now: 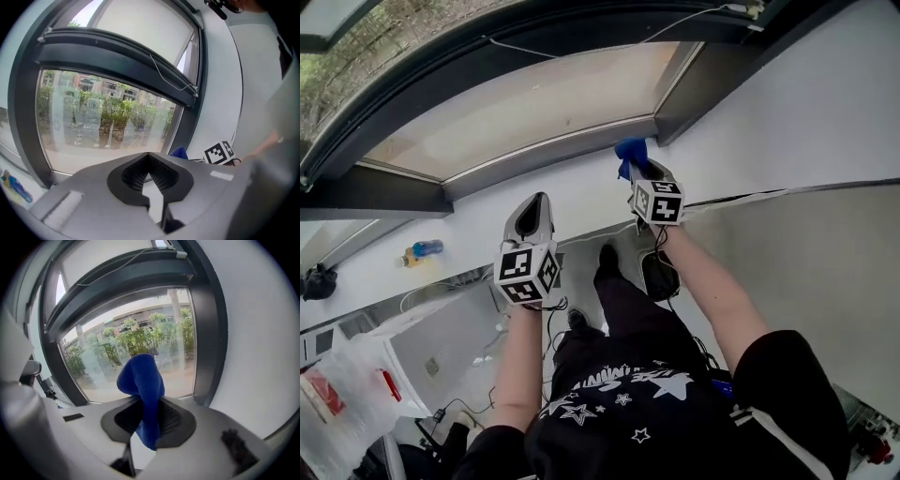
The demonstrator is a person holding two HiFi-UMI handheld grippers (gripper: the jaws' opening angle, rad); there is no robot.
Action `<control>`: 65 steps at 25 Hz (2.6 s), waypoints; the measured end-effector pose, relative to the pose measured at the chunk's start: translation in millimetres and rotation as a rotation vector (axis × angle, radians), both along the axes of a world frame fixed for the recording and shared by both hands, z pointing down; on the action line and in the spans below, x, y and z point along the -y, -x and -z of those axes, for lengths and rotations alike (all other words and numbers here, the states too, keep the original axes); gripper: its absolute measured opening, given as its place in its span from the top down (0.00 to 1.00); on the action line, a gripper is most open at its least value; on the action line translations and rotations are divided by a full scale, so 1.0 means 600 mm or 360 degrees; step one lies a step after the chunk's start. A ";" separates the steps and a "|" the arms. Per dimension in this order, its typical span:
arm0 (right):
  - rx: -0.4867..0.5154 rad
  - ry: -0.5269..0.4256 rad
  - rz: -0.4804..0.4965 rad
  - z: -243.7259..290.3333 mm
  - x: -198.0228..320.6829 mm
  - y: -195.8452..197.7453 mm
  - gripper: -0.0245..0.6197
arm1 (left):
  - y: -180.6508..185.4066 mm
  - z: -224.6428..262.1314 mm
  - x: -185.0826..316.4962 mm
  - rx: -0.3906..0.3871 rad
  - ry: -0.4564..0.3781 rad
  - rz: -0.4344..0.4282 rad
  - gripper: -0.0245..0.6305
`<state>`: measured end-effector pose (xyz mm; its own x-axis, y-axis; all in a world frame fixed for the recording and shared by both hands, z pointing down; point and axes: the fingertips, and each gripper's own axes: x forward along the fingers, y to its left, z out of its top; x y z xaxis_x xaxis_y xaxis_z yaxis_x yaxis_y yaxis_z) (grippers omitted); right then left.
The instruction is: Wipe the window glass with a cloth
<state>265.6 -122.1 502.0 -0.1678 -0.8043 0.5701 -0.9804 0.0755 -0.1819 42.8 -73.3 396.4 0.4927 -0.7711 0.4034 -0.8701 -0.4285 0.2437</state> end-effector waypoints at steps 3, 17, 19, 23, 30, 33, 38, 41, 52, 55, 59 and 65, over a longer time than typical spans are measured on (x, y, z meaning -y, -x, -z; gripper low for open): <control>0.0024 -0.0055 0.0012 0.048 -0.031 0.045 0.84 | 0.042 0.036 -0.043 -0.0019 -0.0044 0.0031 0.95; 0.0081 -0.0241 0.0224 0.227 -0.190 0.247 0.84 | 0.235 0.170 -0.229 -0.0124 -0.0212 0.0240 0.95; 0.0072 -0.0275 0.0265 0.248 -0.215 0.268 0.84 | 0.247 0.186 -0.251 -0.0127 -0.0242 0.0225 0.95; 0.0068 -0.0324 0.0292 0.272 -0.275 0.299 0.84 | 0.255 0.201 -0.300 -0.0111 -0.0281 0.0142 0.95; 0.0093 -0.0333 0.0267 0.288 -0.385 0.313 0.84 | 0.231 0.193 -0.363 -0.0119 -0.0300 -0.0021 0.95; 0.0058 -0.0362 0.0248 0.300 -0.421 0.296 0.84 | 0.213 0.192 -0.383 -0.0150 -0.0291 -0.0068 0.95; 0.0073 -0.0381 0.0253 0.312 -0.441 0.283 0.84 | 0.196 0.205 -0.399 -0.0139 -0.0320 -0.0098 0.95; 0.0103 -0.0418 0.0294 0.324 -0.445 0.285 0.84 | 0.183 0.215 -0.405 -0.0129 -0.0338 -0.0098 0.95; 0.0232 -0.0456 0.0473 0.340 -0.522 0.253 0.84 | 0.098 0.227 -0.465 -0.0080 -0.0337 -0.0081 0.95; 0.0235 -0.0463 0.0509 0.341 -0.546 0.237 0.84 | 0.080 0.234 -0.493 -0.0088 -0.0350 -0.0057 0.95; 0.0230 -0.0483 0.0574 0.348 -0.581 0.222 0.84 | 0.063 0.242 -0.533 -0.0059 -0.0372 -0.0028 0.95; 0.0231 -0.0484 0.0638 0.353 -0.643 0.204 0.84 | 0.048 0.240 -0.598 -0.0047 -0.0373 0.0041 0.95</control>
<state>143.4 264.0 290.2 -0.5564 -0.7862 0.2689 -0.8300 0.5105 -0.2249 14.0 285.4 252.6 0.4804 -0.8545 0.1975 -0.8755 -0.4540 0.1656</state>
